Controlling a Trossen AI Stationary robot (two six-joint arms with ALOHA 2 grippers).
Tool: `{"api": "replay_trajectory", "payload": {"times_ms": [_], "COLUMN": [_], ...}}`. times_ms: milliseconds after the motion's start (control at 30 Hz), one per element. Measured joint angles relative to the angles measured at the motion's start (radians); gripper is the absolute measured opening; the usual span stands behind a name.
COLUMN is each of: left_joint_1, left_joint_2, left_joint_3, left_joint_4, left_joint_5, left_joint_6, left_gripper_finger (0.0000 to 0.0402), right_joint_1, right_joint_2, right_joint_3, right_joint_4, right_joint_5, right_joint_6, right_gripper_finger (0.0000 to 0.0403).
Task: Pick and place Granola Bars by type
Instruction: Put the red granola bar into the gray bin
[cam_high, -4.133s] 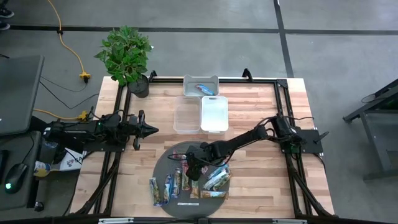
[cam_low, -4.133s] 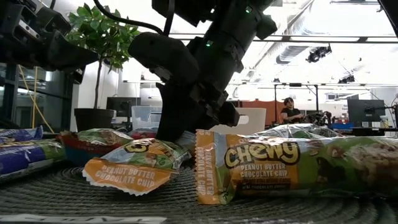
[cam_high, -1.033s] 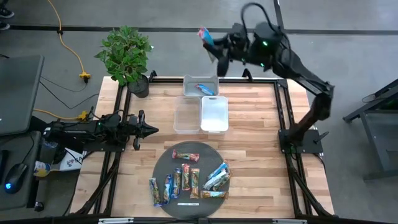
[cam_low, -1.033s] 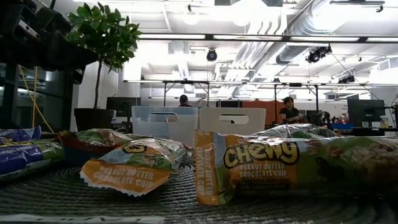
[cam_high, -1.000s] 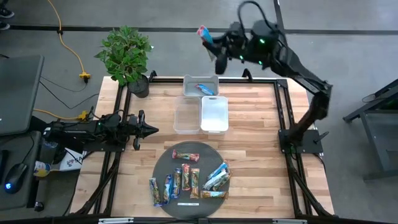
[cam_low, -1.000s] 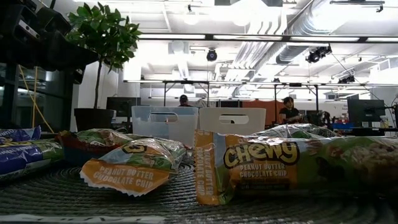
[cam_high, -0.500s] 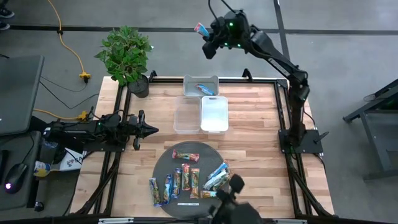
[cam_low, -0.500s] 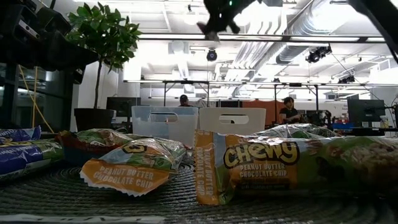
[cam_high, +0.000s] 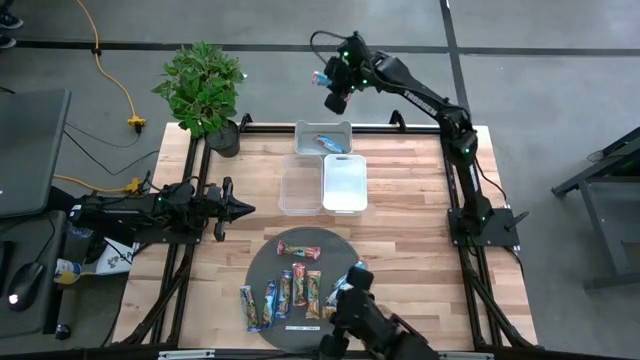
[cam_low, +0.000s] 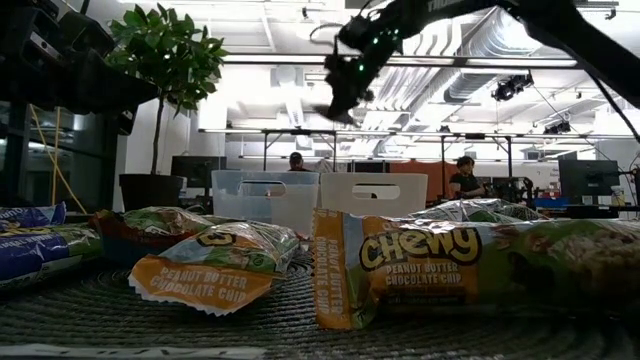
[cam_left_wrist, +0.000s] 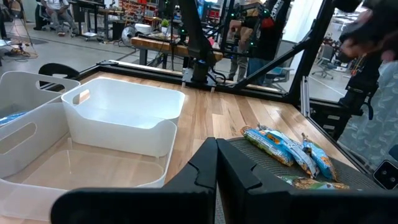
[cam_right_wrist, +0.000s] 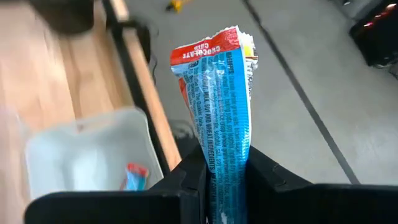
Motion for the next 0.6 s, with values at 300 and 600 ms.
{"api": "replay_trajectory", "payload": {"times_ms": [300, 600], "left_joint_1": [0.000, 0.000], "left_joint_2": [0.000, 0.000], "left_joint_3": [0.000, 0.000], "left_joint_4": [0.000, 0.000], "left_joint_5": [0.000, 0.000], "left_joint_6": [0.000, 0.000], "left_gripper_finger": [0.0000, 0.0000], "right_joint_1": [0.001, 0.008], "right_joint_2": [0.102, 0.173], "right_joint_3": [-0.001, -0.001], "right_joint_4": [-0.018, -0.064], "right_joint_5": [-0.036, -0.128], "right_joint_6": [-0.076, -0.153], "right_gripper_finger": [0.0055, 0.0055]}}
